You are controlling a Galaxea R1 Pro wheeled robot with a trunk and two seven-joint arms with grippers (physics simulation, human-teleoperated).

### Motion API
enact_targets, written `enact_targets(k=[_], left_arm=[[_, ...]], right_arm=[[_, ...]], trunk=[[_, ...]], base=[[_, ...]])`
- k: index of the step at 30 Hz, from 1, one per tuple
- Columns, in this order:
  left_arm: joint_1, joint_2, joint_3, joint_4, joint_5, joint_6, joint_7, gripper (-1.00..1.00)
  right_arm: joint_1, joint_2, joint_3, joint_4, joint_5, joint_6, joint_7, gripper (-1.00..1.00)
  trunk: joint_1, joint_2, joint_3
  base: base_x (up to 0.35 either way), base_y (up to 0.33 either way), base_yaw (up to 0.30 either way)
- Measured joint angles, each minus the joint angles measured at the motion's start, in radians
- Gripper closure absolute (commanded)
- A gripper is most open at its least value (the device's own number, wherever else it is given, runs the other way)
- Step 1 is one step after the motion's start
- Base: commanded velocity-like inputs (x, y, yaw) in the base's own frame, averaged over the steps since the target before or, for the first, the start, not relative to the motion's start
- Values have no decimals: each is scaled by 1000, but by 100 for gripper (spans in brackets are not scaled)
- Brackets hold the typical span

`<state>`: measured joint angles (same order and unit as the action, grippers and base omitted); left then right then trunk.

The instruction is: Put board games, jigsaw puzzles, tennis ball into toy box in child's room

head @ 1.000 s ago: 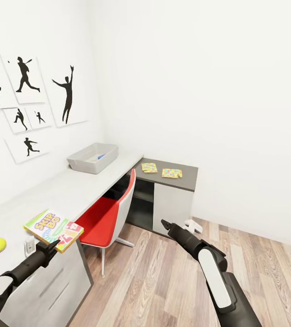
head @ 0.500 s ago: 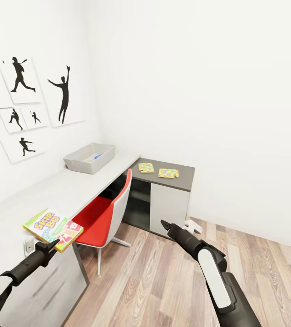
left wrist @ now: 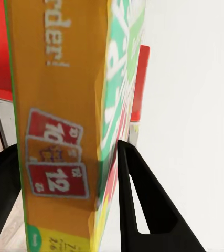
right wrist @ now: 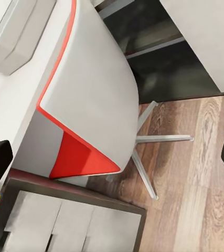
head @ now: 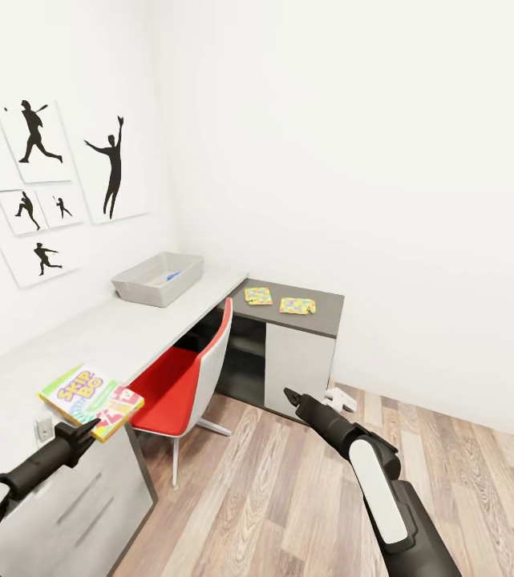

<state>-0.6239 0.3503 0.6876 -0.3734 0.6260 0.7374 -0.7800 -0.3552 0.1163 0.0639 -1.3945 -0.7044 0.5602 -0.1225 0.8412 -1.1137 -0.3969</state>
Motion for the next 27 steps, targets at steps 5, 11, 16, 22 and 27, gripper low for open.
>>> enact_targets(k=[5, 11, 16, 22, 27], left_arm=[[3, 14, -2, -72, 4, 104, 1, 100], [12, 23, -2, -173, 5, 222, 3, 100], [16, 33, -2, -207, 6, 284, 4, 100], [16, 56, -9, -221, 9, 307, -70, 100], [19, 87, -88, -223, -7, 307, -193, 100]], right_arm=[[0, 1, 1, 0, 0, 0, 0, -100], [0, 2, 17, 0, 1, -1, -1, -100], [0, 1, 31, 0, 3, -8, -1, -100], [0, 2, 35, -2, 3, -9, -1, -100], [0, 2, 36, -3, 3, -9, -1, -100]], trunk=[[0, 0, 0], [0, 0, 0], [0, 0, 0], [0, 0, 0], [0, 0, 5]], base=[[0, 0, 0], [0, 0, 0], [0, 0, 0], [0, 0, 0], [0, 0, 0]])
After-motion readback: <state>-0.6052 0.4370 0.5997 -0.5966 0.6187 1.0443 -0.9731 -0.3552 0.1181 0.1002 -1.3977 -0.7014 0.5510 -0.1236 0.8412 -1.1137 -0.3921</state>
